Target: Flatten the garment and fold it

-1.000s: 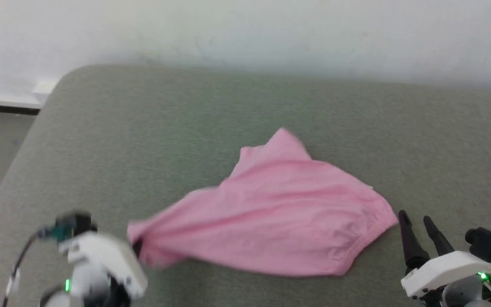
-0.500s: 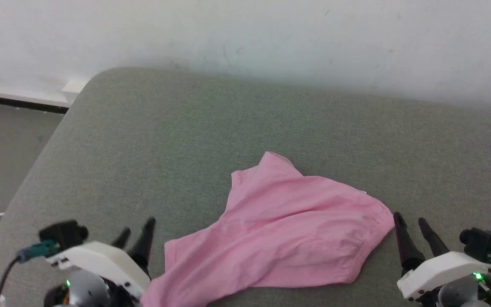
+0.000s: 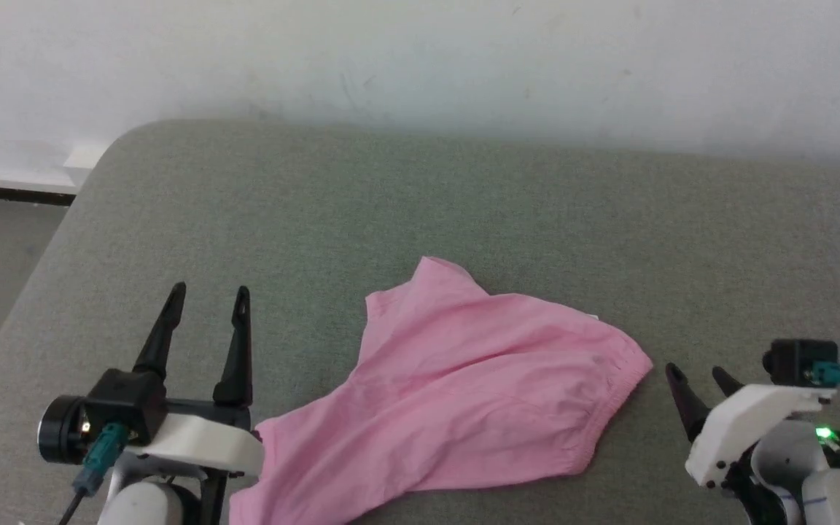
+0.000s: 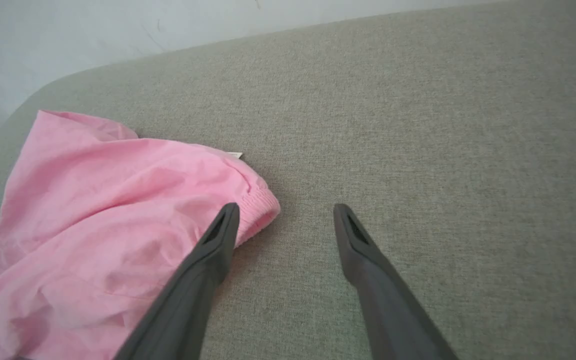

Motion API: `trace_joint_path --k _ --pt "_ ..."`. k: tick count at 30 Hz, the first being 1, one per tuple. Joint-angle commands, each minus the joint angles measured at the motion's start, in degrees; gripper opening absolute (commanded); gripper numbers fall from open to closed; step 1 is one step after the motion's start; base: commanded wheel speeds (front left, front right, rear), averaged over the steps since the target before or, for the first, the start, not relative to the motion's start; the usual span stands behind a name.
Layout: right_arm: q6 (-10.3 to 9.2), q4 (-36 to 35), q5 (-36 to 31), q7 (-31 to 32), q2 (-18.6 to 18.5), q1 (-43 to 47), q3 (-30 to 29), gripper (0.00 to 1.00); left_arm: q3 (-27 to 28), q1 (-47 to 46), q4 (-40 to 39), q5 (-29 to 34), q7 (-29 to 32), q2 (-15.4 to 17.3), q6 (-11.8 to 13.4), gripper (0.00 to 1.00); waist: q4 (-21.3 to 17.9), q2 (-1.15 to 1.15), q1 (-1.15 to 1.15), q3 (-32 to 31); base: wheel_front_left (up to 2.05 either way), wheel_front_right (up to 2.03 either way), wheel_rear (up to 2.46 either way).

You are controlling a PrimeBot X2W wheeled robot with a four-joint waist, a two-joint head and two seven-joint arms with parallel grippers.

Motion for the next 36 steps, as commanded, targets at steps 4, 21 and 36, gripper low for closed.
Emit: trace_joint_path --k 4,21,36 --pt "-0.04 -0.7 -6.5 12.0 0.1 -6.7 1.7 1.00 -1.4 -2.3 2.3 1.1 -1.7 -1.7 0.7 1.00 0.1 -0.01 0.00 2.5 0.00 0.00 0.00" --pt "-0.04 13.3 -14.6 24.7 -0.5 -14.1 7.2 0.36 -4.1 -7.4 8.0 2.7 -2.9 -6.2 -1.0 1.00 3.6 -0.01 0.00 6.2 0.00 0.00 0.00" --pt "-0.04 9.4 -12.5 23.3 -7.8 -11.7 -13.4 0.00 -2.8 -5.6 9.6 2.8 -2.9 -6.3 -2.2 1.00 0.9 -0.01 0.00 3.4 0.00 0.00 0.00"
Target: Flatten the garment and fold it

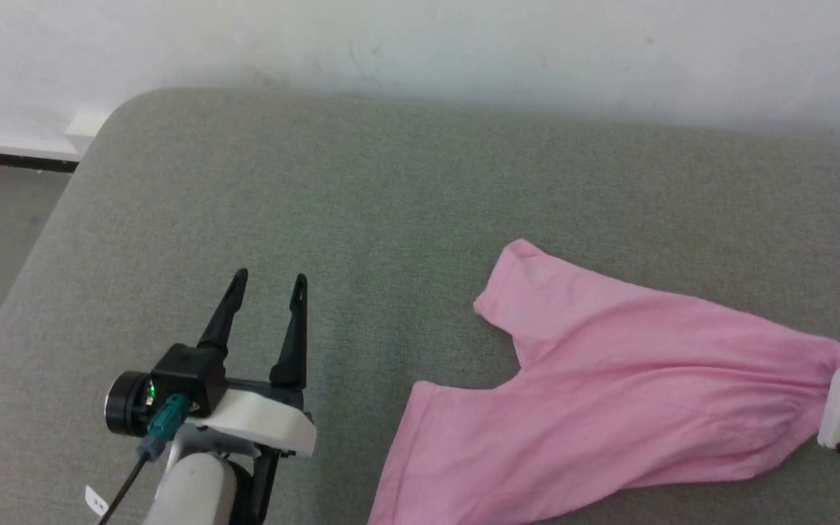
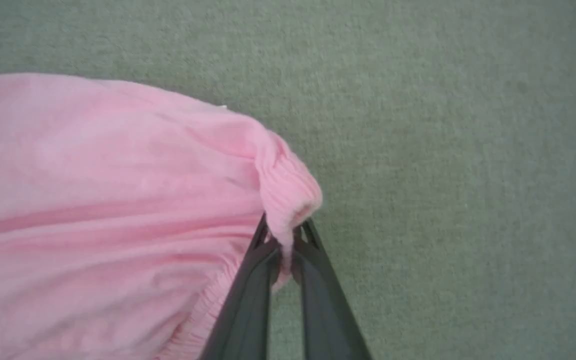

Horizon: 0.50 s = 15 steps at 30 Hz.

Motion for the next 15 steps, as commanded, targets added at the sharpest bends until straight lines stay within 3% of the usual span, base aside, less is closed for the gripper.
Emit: trace_joint_path --k 1,2,3,11,15 --pt "-0.11 0.2 -0.7 0.2 1.0 1.2 -1.1 0.00 0.3 0.7 0.4 0.2 -0.3 -0.2 -0.2 1.00 -0.5 0.00 0.00 -0.4 0.00 0.00 0.00" --pt "-0.11 0.1 -0.9 -0.1 1.8 1.4 -2.0 0.25 0.4 0.9 0.6 0.1 -0.3 -0.2 -0.2 1.00 -0.8 0.00 0.00 -0.6 0.00 0.00 0.00" --pt "-0.11 -0.2 -0.7 -0.7 2.8 1.6 -2.4 1.00 0.5 1.1 0.9 -0.1 -0.3 -0.1 -0.2 1.00 -1.2 0.00 0.00 -0.8 0.00 0.00 0.00" --pt "-0.11 -9.1 7.0 -17.9 7.6 4.0 -4.6 1.00 0.6 0.7 3.0 -2.3 1.4 -0.4 -1.0 1.00 -3.9 0.00 0.00 -2.9 0.00 0.00 0.00" --pt "-0.11 -12.6 9.2 -22.1 8.2 6.6 -4.1 1.00 -0.1 -2.7 4.2 -3.9 5.9 -1.0 -2.0 1.00 -6.2 0.00 0.00 -2.5 0.00 0.00 0.00"
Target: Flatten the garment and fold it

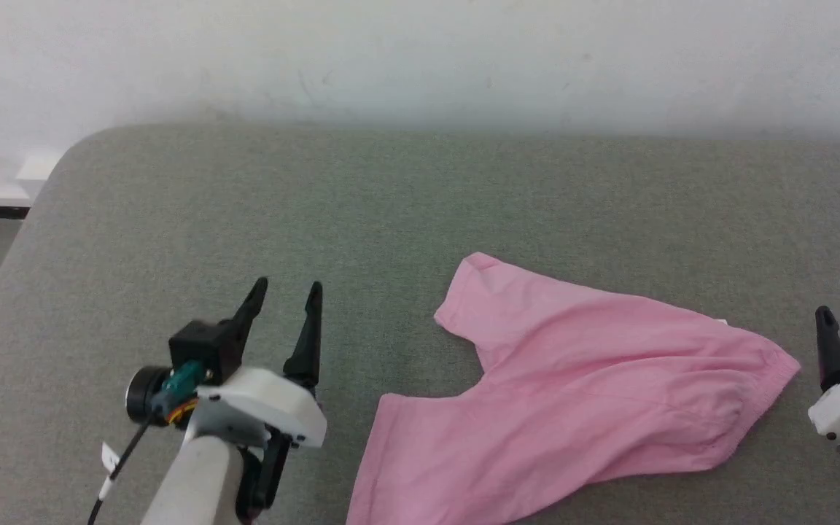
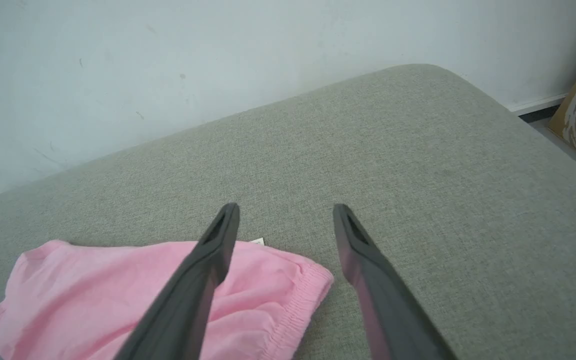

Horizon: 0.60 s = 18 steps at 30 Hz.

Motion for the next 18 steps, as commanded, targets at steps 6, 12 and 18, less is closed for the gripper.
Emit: trace_joint_path --k 6,12,18 --pt "-0.05 -2.8 3.5 -2.2 0.3 1.3 3.7 1.00 -2.7 -12.5 6.7 -3.8 13.5 -2.4 -2.5 1.00 -6.2 0.00 0.01 2.8 0.00 0.00 0.00" --pt "-0.05 -2.1 4.5 -2.6 0.3 0.3 5.4 1.00 -5.5 -21.9 19.2 -6.8 35.3 -4.1 0.4 1.00 -10.6 0.00 0.01 5.8 0.00 0.00 0.00" --pt "-0.05 -1.7 4.5 -3.5 0.3 0.5 5.2 1.00 -7.5 -26.0 26.0 -6.6 43.6 -4.5 2.2 1.00 -12.2 0.00 0.01 8.1 0.00 0.00 0.00"
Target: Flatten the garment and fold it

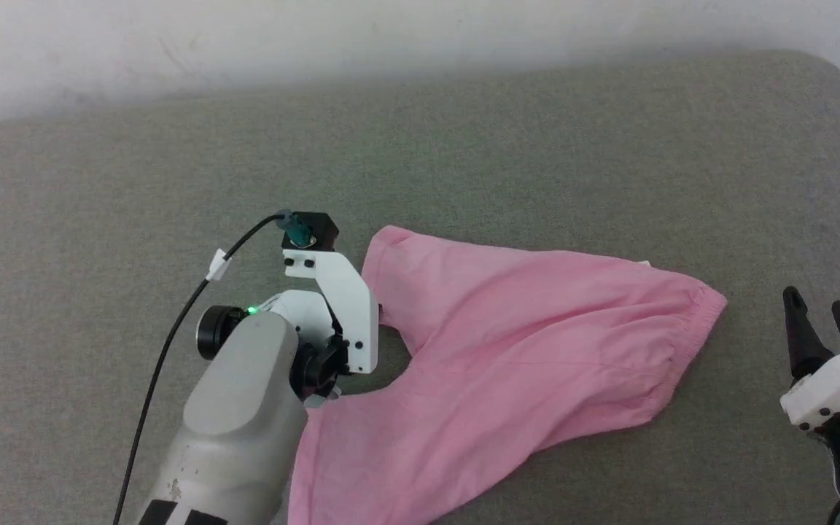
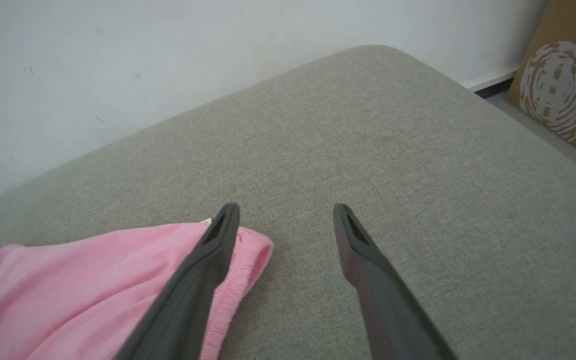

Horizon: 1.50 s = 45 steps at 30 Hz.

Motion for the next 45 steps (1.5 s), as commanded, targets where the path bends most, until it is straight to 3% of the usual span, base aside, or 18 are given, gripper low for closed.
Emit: trace_joint_path --k 1,4,5,6,7,9,14,22,25,30,33,37,38,39,45 --pt "-0.04 0.1 0.3 -0.4 0.1 -0.1 -0.1 1.00 -0.4 -1.0 1.1 0.1 0.3 0.0 0.3 1.00 -1.8 0.00 0.00 2.3 0.00 0.00 0.00" --pt "-0.04 0.3 0.5 -0.5 0.1 0.0 -0.3 1.00 -1.2 -1.4 3.1 0.1 0.9 -0.1 0.0 1.00 -1.4 0.00 0.00 2.8 0.00 0.00 0.00" --pt "-0.04 0.5 0.6 -0.6 0.1 -0.2 -0.3 1.00 -1.8 -1.5 3.7 0.1 1.4 -0.2 -0.4 0.78 -1.2 0.00 0.00 2.9 0.00 0.00 0.00" --pt "-0.04 0.6 0.7 -0.8 0.1 -0.3 -0.3 1.00 -2.0 -1.5 4.1 -0.2 1.4 -0.2 -0.9 0.16 -0.9 0.00 0.00 3.0 0.00 0.00 0.00" --pt "-0.04 0.7 0.8 -0.9 0.1 -0.4 -0.2 1.00 -2.0 -1.4 4.6 -0.9 1.6 -0.3 -1.5 0.00 -0.5 0.00 0.00 3.0 0.00 0.00 0.00" --pt "-0.04 0.9 0.7 -1.1 0.1 -0.5 -0.1 1.00 -1.9 -1.3 4.7 -2.6 0.9 -0.5 -2.5 0.00 0.5 0.00 0.00 2.8 0.00 0.00 0.00" --pt "-0.04 1.4 0.5 -1.5 0.1 0.0 0.2 1.00 1.5 -3.1 2.7 -7.1 -5.9 -0.8 -2.2 0.00 3.8 0.00 0.00 1.2 0.00 0.00 0.00" --pt "-0.04 2.1 0.4 -1.3 0.1 1.9 0.8 1.00 7.2 -2.7 -7.2 -11.8 -14.7 0.3 -2.4 0.00 9.4 0.00 0.00 -2.5 0.00 0.00 0.00" --pt "-0.04 2.4 0.7 -1.5 0.1 2.6 1.2 1.00 8.5 2.7 -13.8 -12.3 -15.6 1.6 -1.2 0.00 11.8 0.00 0.00 -3.8 0.00 0.00 0.00" --pt "-0.04 2.8 1.2 -1.6 0.1 3.2 2.4 1.00 11.0 18.2 -23.2 -14.1 -14.2 2.5 3.5 0.00 14.2 0.00 0.00 -4.6 0.00 0.00 0.00" --pt "-0.04 2.9 1.4 -1.5 0.1 3.4 3.1 1.00 11.1 27.2 -25.8 -15.3 -12.7 1.9 5.6 0.00 15.0 0.00 0.00 -4.6 0.00 0.00 0.00" --pt "-0.04 2.9 1.2 -1.4 0.1 3.7 3.2 1.00 10.6 33.4 -26.3 -18.0 -11.4 0.8 6.4 0.00 15.7 0.00 0.00 -4.6 0.00 0.00 0.00" --pt "-0.04 2.9 1.2 -1.4 0.1 3.8 3.3 1.00 10.8 34.2 -26.4 -19.4 -11.3 0.5 6.2 0.18 15.8 0.00 0.00 -4.7 0.00 0.00 0.00" --pt "-0.04 3.0 1.2 -1.4 0.1 3.8 3.4 1.00 11.3 34.7 -26.7 -20.6 -11.7 0.2 6.3 1.00 15.8 0.00 0.00 -4.9 0.00 0.00 0.00" --pt "-0.04 3.2 1.3 -1.3 0.1 4.3 3.7 1.00 13.6 34.8 -31.0 -20.0 -16.1 1.5 7.1 1.00 15.3 0.00 0.00 -5.6 0.00 0.00 0.00"
